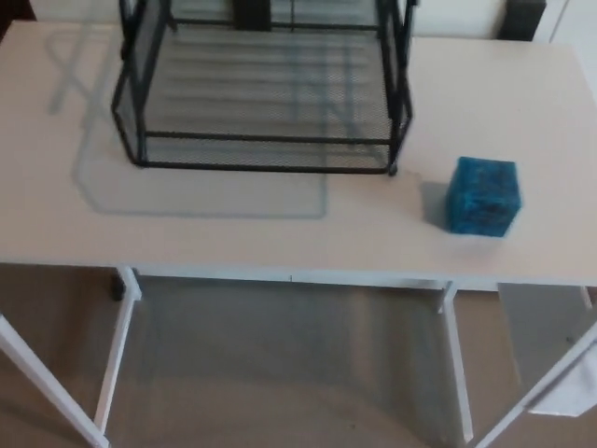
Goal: The robot walks towards a desk on which a file tray is kept in the middle and a cube is kept to its right. The robot lifts the cube using its right hand and places it on the file tray.
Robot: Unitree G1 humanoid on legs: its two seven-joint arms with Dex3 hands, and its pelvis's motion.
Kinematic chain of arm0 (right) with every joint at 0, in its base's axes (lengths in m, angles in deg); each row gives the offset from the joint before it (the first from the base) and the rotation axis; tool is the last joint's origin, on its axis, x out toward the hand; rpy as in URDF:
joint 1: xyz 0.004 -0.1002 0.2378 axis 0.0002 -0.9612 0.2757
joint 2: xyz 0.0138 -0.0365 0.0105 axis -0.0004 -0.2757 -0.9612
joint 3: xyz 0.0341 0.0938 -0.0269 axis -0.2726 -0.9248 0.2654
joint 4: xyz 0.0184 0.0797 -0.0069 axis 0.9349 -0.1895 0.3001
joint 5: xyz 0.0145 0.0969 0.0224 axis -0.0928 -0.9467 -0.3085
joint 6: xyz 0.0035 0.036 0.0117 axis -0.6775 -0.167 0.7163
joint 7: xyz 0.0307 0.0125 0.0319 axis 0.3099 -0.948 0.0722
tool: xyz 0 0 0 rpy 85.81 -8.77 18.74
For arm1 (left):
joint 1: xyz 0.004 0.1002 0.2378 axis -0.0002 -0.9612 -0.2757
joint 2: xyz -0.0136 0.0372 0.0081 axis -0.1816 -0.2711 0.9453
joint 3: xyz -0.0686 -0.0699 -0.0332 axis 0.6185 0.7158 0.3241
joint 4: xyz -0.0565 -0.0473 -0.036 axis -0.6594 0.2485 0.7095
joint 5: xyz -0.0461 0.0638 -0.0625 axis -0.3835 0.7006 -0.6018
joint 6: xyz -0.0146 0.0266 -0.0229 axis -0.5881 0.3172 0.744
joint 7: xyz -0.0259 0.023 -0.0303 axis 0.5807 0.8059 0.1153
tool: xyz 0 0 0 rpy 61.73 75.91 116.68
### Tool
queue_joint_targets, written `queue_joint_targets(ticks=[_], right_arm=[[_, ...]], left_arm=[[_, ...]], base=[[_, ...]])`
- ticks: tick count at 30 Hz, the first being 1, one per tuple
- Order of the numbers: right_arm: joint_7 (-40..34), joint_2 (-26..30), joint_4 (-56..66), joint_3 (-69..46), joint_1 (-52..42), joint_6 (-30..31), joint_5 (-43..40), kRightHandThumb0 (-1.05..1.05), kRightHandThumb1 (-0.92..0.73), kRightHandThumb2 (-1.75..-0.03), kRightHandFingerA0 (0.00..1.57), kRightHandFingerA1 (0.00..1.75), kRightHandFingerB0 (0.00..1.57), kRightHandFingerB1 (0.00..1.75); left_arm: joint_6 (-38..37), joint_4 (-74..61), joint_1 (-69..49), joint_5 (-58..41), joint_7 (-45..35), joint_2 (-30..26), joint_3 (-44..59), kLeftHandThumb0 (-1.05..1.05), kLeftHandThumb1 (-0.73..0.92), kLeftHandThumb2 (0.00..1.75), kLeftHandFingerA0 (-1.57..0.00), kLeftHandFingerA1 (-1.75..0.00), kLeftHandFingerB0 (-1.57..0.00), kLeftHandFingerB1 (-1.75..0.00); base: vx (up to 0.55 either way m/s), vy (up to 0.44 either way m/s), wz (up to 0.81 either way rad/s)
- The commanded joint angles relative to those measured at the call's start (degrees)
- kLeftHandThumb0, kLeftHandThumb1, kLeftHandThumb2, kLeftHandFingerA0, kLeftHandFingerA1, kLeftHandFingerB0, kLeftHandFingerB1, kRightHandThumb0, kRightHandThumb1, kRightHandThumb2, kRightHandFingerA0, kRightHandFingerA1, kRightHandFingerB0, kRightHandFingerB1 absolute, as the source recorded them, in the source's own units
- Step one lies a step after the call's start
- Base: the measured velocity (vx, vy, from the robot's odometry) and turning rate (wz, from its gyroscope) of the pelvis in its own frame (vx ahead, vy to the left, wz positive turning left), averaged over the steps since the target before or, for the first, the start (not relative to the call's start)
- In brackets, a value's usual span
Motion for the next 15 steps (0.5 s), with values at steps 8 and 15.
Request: queue_joint_targets(ticks=[8,15], right_arm=[[0.9,1.4,0.2,3.7,0.7,1.5,0.4,-0.85,-0.57,-0.92,0.33,0.57,0.04,0.31],[2.1,0.5,-0.6,-1.1,1.7,3.1,-1.9,-0.71,-0.48,-0.84,0.15,0.54,0.02,0.39]], left_arm=[[-0.6,-0.6,0.6,0.1,-0.5,-1.0,-0.3,-0.51,0.26,1.04,-0.54,-0.86,-0.51,-0.8],[-0.2,-0.3,0.4,0.3,-0.2,-0.7,-0.4,-0.52,0.24,1.02,-0.55,-0.84,-0.52,-0.79]], base=[[0.01,0.053,0.06],[0.02,-0.171,0.1]])
